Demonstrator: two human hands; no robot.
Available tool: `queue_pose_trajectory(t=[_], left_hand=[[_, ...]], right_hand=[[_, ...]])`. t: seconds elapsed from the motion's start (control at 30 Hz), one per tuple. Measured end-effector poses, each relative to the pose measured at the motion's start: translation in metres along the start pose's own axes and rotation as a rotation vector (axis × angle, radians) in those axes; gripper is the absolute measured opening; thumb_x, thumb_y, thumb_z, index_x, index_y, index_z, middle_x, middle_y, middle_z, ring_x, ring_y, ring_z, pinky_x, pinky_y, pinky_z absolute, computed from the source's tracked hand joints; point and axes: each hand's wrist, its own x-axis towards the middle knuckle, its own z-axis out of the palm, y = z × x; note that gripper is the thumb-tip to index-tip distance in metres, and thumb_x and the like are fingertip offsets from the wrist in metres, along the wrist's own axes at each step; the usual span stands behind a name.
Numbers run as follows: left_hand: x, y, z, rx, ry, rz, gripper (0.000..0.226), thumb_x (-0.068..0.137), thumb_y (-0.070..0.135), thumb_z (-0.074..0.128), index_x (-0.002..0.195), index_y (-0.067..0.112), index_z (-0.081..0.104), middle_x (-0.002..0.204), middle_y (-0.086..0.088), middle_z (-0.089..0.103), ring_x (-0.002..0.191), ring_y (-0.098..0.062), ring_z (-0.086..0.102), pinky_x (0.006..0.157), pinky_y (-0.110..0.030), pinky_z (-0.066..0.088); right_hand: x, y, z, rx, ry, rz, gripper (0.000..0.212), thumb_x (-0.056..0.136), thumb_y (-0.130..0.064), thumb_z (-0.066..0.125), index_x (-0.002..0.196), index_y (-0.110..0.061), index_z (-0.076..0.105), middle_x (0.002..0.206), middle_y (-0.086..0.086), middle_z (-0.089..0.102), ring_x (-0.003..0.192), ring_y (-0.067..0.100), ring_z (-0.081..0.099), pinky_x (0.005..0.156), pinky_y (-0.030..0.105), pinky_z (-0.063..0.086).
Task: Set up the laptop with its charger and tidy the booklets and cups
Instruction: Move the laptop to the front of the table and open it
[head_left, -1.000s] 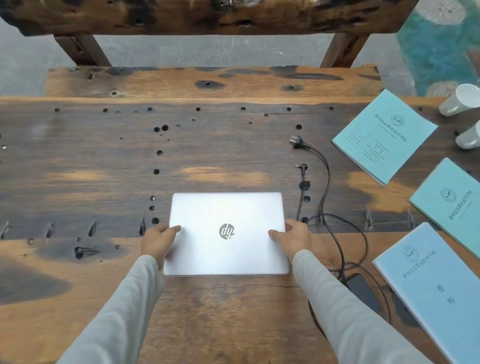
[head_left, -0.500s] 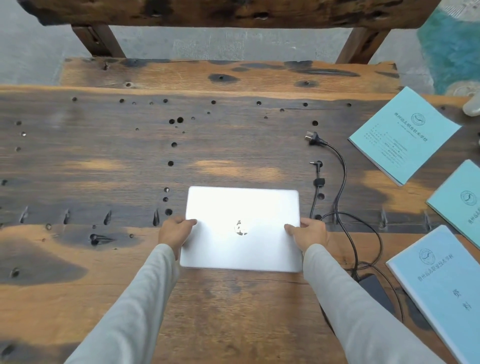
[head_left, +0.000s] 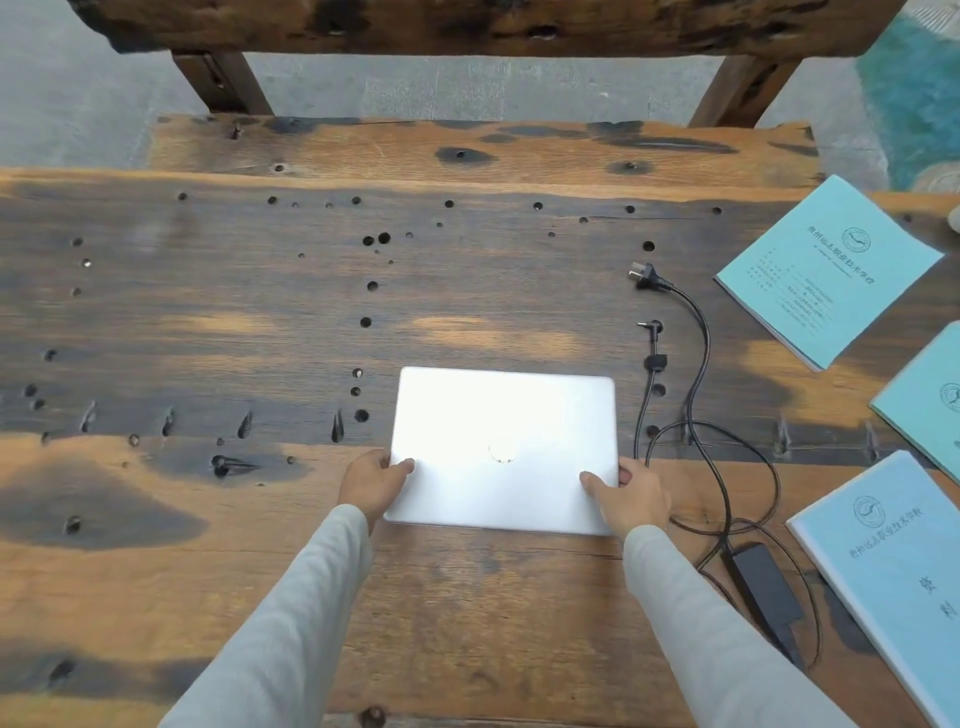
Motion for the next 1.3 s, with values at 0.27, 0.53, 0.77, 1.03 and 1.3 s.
queue_pose_trajectory(t=[0.27,0.53,0.77,1.03,1.3], left_hand=[[-0.014,-0.014,-0.001,0.074,-0.022,0.030,0.033,0.092,0.020,0.065,0.120,0.003,0.067,0.118,-0.011,0.069,0.105,-0.028,0.064,0.092,-0.035,0.050],[-0.022,-0.015,0.002,0.030,-0.029,0.015,0.036,0.090,0.016,0.066,0.125,0.004,0.064,0.122,-0.010,0.067,0.108,-0.028,0.063,0.094,-0.036,0.049],[-0.027,-0.016,0.001,-0.016,-0.056,-0.006,0.038,0.091,0.016,0.067,0.127,0.006,0.063,0.123,-0.008,0.067,0.106,-0.026,0.062,0.090,-0.033,0.047],[-0.026,-0.006,-0.006,-0.085,-0.112,-0.079,0.045,0.085,0.040,0.074,0.116,0.012,0.056,0.122,-0.006,0.064,0.106,-0.022,0.060,0.089,-0.036,0.047],[-0.022,0.006,-0.021,-0.192,-0.254,-0.183,0.086,0.071,0.069,0.068,0.139,0.019,0.051,0.135,-0.006,0.061,0.119,-0.027,0.056,0.101,-0.043,0.042]], right_hand=[[-0.020,0.007,0.000,-0.011,-0.023,0.040,0.029,0.080,-0.039,0.077,0.097,-0.015,0.075,0.087,0.001,0.072,0.095,0.027,0.064,0.081,0.030,0.046],[-0.020,0.010,-0.014,0.044,-0.083,0.026,0.009,0.083,-0.029,0.075,0.092,-0.026,0.075,0.075,-0.015,0.067,0.088,0.018,0.060,0.080,0.022,0.038],[-0.019,0.008,-0.017,0.058,-0.117,0.036,0.009,0.081,-0.027,0.078,0.088,-0.026,0.073,0.074,-0.020,0.065,0.080,0.015,0.061,0.068,0.024,0.041],[-0.011,0.002,-0.026,0.347,-0.293,0.210,0.046,0.083,-0.037,0.079,0.114,-0.007,0.061,0.118,0.003,0.061,0.107,0.022,0.057,0.095,0.033,0.043],[-0.014,-0.010,-0.058,0.548,-0.499,0.232,0.053,0.082,-0.047,0.075,0.124,-0.015,0.067,0.116,0.004,0.074,0.109,0.024,0.068,0.098,0.041,0.052]])
